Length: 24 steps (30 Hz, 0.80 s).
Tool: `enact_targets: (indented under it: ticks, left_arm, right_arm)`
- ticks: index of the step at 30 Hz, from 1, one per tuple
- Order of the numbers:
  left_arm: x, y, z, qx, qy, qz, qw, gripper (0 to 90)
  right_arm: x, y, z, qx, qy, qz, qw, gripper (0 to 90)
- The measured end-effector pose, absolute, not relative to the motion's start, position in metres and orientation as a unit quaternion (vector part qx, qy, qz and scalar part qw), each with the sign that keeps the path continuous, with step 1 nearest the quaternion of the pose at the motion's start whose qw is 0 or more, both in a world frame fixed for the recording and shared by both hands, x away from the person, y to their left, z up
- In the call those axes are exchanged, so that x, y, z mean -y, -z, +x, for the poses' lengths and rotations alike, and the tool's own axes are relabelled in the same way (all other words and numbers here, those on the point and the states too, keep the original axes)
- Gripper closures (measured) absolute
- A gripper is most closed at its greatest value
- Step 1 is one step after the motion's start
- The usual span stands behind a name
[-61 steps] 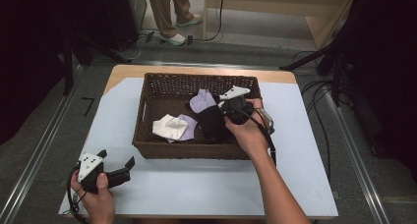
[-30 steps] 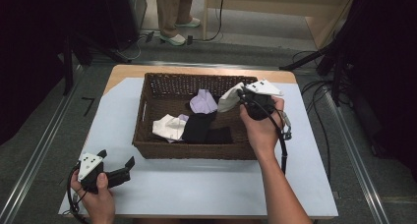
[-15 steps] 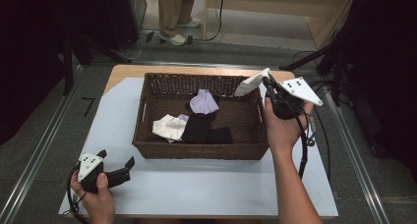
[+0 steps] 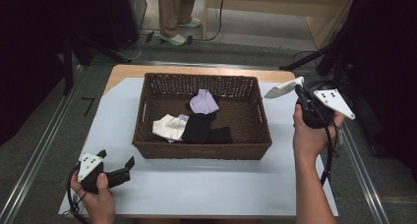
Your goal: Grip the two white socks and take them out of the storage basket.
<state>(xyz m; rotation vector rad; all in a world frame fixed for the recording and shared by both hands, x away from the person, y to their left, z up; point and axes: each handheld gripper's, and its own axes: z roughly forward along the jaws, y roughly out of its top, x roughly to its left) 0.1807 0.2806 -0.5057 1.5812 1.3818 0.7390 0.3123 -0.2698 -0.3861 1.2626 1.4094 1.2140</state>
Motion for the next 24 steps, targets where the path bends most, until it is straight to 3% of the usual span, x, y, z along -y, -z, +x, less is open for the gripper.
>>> enact_targets:
  ticks: [16,18,20,22,24]
  left_arm:
    - [-0.280,0.505,0.180,-0.555,-0.302,0.640,0.437,0.0]
    - [-0.280,0.505,0.180,-0.555,-0.302,0.640,0.437,0.0]
    - [-0.280,0.505,0.180,-0.555,-0.302,0.640,0.438,0.0]
    - [-0.280,0.506,0.180,-0.555,-0.301,0.640,0.438,0.0]
    - [-0.280,0.506,0.180,-0.555,-0.302,0.640,0.438,0.0]
  right_arm:
    - [0.303,0.471,0.306,-0.583,-0.422,0.574,0.391,85.6]
    - [0.302,0.484,0.305,-0.593,-0.413,0.577,0.379,76.9]
    - [0.300,0.484,0.303,-0.589,-0.408,0.580,0.387,58.2]
    - [0.297,0.478,0.301,-0.582,-0.410,0.581,0.394,45.4]
    - [0.295,0.469,0.298,-0.577,-0.409,0.580,0.404,38.8]
